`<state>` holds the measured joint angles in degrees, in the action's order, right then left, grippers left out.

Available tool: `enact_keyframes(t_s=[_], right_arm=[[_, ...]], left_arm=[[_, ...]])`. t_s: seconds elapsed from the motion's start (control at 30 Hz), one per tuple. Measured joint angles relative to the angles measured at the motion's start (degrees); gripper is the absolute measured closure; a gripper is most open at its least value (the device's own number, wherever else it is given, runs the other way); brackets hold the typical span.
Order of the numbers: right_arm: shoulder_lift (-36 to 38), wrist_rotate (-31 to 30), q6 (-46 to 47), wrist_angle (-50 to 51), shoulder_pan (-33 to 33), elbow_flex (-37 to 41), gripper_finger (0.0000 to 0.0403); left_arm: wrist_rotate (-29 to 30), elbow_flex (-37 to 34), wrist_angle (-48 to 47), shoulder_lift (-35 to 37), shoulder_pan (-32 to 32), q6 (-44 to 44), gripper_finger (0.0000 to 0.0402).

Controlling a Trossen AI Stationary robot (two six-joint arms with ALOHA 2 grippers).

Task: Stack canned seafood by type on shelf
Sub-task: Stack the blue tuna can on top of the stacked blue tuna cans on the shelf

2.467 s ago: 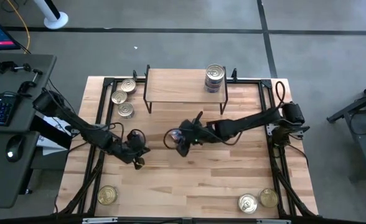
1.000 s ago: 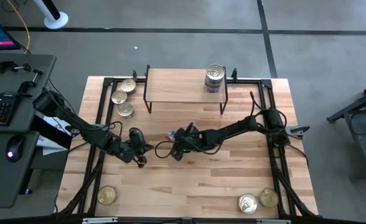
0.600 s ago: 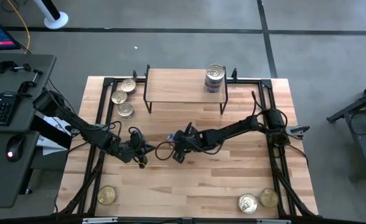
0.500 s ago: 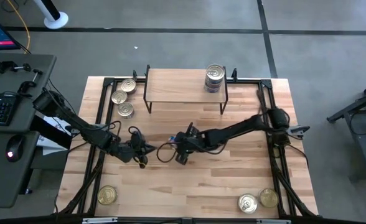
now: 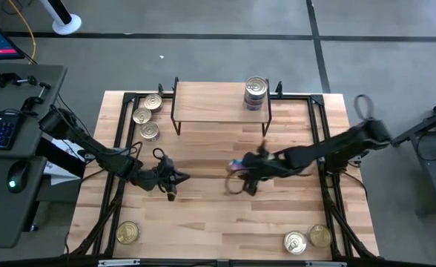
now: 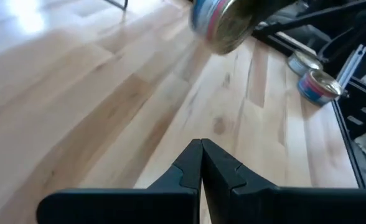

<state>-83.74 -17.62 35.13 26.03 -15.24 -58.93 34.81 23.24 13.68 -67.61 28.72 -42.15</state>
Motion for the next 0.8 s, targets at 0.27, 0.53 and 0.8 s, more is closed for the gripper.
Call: enact_keyframes(t_s=[0.27, 0.53, 0.8], right_arm=[[19.30, -10.31, 9.29, -22.29, 6.32, 7.19, 0.0231], [22.48, -9.18, 14.88, -24.56, 22.78, 1.46, 0.0231], [19.96, -3.12, 22.83, -16.42, 33.32, -5.94, 0.0231]], left_arm=[[-0.06, 0.00, 2.87, 0.00, -4.88, 4.62, 0.0401], [-4.10, 0.00, 4.63, 0.01, -7.81, 8.34, 0.0401], [-4.65, 0.00, 4.62, 0.01, -8.09, 8.34, 0.0401]])
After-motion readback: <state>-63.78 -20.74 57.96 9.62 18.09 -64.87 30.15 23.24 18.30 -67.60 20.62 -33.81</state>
